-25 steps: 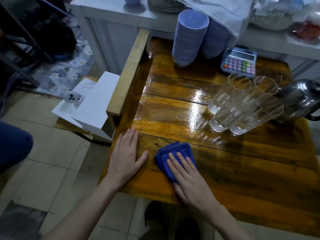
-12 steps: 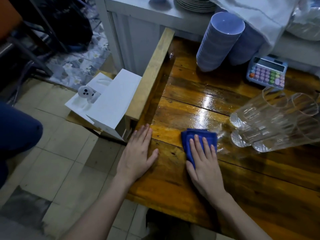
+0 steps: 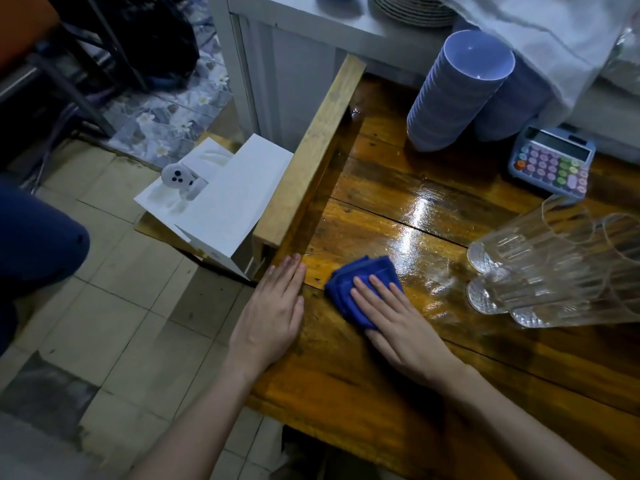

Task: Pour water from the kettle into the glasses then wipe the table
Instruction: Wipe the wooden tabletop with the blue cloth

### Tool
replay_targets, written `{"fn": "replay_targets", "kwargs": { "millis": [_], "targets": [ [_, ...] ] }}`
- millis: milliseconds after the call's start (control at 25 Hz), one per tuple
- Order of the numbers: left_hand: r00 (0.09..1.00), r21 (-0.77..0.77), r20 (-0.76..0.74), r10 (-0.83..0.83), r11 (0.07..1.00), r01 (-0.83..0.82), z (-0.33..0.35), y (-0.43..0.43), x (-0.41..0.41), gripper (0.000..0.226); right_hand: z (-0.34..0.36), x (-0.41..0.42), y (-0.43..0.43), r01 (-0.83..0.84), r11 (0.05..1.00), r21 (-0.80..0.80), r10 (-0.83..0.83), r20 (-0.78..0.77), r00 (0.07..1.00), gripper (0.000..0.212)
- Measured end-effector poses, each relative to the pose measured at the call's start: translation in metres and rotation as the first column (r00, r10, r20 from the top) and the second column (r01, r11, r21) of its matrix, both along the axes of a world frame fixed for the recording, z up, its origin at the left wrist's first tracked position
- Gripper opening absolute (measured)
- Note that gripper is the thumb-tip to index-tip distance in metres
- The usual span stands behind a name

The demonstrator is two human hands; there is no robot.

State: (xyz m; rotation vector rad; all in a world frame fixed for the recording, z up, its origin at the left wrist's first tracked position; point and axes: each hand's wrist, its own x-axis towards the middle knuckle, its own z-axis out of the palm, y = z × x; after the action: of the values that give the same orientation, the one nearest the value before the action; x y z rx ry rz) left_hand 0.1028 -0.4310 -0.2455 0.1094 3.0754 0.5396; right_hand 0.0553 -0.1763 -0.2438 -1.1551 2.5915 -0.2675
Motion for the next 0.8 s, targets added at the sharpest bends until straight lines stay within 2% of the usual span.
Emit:
{"fn": "replay_targets", "kwargs": {
  "millis": [80,160,240,320,440,520,680,800],
  "targets": [
    [1.0,0.008,-0.001,0.014,1.0,-0.014,0.001,0.0,0.0,0.053,-0.003,-0.032,-0.008,0.198,0.98,0.005,-0.197,-0.022,0.98,0.062],
    [1.0,0.009,-0.006,0.019,1.0,-0.019,0.001,0.0,0.001,0.053,-0.006,-0.073,-0.031,0.397,0.918,-0.018,-0.397,-0.013,0.918,0.064],
    [1.0,0.013,-0.019,0.02,1.0,-0.02,-0.001,0.001,0.0,0.053,-0.008,-0.104,-0.057,0.493,0.87,-0.005,-0.493,0.001,0.87,0.066],
    [1.0,0.019,-0.02,0.023,1.0,-0.022,-0.002,0.0,0.0,0.053,-0.008,-0.107,-0.079,0.457,0.889,-0.01,-0.457,-0.014,0.889,0.066],
    [1.0,-0.001,-0.026,0.015,1.0,-0.015,-0.004,0.0,-0.001,0.055,-0.005,-0.072,-0.1,0.17,0.983,-0.065,-0.171,-0.001,0.985,0.064],
    [1.0,-0.01,-0.015,0.01,1.0,-0.01,-0.004,0.0,0.0,0.054,-0.005,-0.042,-0.093,0.078,0.993,-0.086,-0.077,0.019,0.997,0.061],
    [1.0,0.0,-0.006,0.01,1.0,-0.01,-0.004,0.0,-0.001,0.055,-0.002,0.007,-0.05,0.233,0.969,-0.079,-0.233,0.011,0.972,0.058],
    [1.0,0.003,-0.01,0.016,1.0,-0.016,-0.005,-0.001,0.0,0.055,-0.004,0.016,-0.024,0.453,0.89,-0.045,-0.454,-0.004,0.891,0.063]
  ]
}}
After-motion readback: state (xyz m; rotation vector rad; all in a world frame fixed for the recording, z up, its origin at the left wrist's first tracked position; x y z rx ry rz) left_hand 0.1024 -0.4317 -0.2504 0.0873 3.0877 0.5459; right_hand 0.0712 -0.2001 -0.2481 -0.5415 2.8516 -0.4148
